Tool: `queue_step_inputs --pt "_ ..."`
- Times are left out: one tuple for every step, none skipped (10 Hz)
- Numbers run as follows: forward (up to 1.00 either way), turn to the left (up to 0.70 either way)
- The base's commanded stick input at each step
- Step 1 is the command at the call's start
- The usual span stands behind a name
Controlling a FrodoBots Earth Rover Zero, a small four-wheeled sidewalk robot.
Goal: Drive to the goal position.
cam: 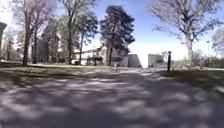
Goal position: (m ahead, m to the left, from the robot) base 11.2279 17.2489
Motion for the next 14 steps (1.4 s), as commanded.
queue_step_inputs --pt "1.0 0.0" --pt "1.0 0.0" --pt "1.0 0.0" --pt "1.0 0.0" --pt "1.0 0.0" --pt "1.0 0.0" --pt "1.0 0.0" --pt "1.0 0.0" --pt "1.0 0.0" --pt "1.0 0.0" --pt "1.0 0.0" --pt "1.0 0.0" --pt "1.0 0.0" --pt "1.0 0.0"
